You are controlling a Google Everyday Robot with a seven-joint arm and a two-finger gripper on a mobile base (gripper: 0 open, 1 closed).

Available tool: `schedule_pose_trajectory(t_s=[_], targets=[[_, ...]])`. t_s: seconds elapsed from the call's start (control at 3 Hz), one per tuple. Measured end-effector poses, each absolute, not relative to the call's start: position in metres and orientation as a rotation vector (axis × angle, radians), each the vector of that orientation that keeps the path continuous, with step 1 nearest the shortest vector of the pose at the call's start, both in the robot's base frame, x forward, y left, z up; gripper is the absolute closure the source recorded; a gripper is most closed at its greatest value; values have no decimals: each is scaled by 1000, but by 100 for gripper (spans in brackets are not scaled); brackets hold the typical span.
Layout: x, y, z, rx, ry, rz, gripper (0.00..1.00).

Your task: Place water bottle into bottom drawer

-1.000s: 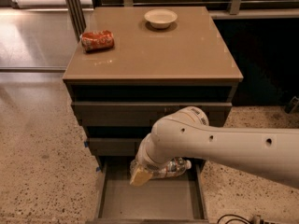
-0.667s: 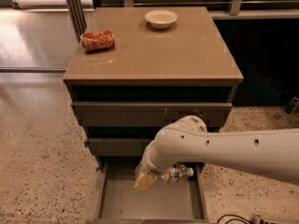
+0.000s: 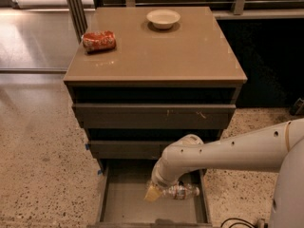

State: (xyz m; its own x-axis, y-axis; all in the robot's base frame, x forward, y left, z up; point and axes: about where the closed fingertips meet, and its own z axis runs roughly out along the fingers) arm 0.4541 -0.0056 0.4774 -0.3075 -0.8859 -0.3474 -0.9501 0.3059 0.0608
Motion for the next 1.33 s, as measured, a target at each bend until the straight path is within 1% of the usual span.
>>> schedule_pose_trajectory(t_s=[0.33, 0.67, 1.33], targets=[[454, -6, 477, -1675, 2326, 374, 100], [458, -8, 452, -1646, 2369, 369, 100], [487, 2, 397, -1423, 2386, 478, 100]])
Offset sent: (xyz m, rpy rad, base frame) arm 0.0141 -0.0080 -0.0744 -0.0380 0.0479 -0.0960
